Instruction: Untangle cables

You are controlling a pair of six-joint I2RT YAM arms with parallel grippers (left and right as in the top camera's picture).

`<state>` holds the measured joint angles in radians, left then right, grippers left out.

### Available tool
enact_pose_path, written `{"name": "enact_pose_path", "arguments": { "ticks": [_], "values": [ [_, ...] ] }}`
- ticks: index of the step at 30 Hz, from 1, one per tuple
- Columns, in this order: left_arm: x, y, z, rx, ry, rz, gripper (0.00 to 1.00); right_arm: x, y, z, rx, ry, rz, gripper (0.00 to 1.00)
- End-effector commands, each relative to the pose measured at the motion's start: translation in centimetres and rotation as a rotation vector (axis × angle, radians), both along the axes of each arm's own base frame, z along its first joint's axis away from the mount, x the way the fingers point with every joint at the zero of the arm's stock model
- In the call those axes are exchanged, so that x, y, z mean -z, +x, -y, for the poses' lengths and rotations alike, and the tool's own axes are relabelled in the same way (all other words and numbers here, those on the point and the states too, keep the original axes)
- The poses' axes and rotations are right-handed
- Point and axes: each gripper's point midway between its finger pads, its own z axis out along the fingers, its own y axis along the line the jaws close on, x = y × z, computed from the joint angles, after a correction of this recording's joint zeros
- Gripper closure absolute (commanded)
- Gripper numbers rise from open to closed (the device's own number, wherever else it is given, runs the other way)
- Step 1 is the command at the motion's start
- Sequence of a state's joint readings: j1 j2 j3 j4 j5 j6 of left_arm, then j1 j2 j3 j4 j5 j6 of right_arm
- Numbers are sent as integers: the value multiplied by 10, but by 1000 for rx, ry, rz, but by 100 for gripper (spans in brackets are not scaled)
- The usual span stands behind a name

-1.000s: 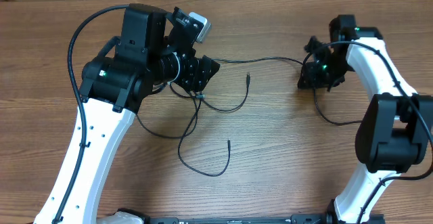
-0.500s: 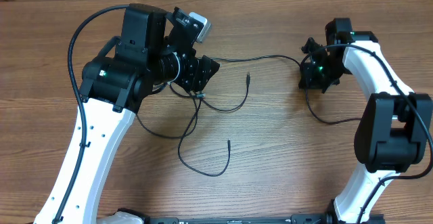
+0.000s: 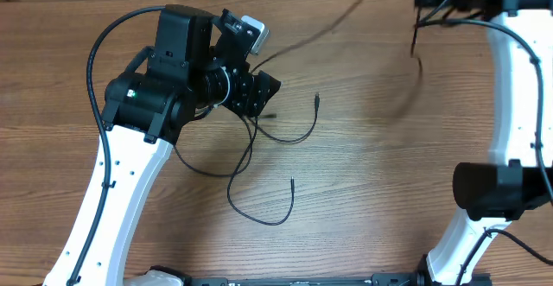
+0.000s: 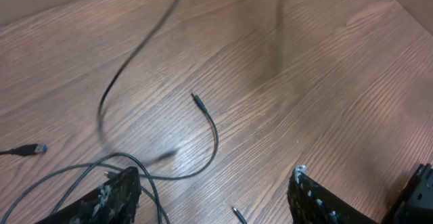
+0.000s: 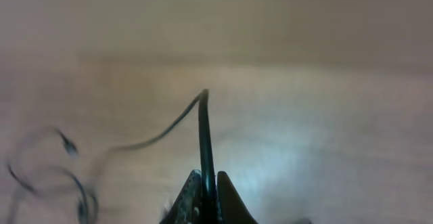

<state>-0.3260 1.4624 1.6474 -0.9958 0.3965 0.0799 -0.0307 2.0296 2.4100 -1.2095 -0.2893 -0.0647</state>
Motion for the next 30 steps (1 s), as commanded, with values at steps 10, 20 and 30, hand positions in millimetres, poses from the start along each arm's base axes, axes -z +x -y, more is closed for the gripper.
{"name": "enact_pose_path", "arguments": {
  "ticks": [10, 20, 30],
  "values": [
    [0, -8, -2, -5, 5, -23, 32, -111, -24, 162, 443, 127, 267, 96],
    [2, -10, -2, -24, -5, -50, 33, -128, -94, 324, 731, 95, 364, 96],
    [3, -13, 2, -27, -14, -70, 33, -141, -163, 403, 891, 145, 439, 0]
  ]
}}
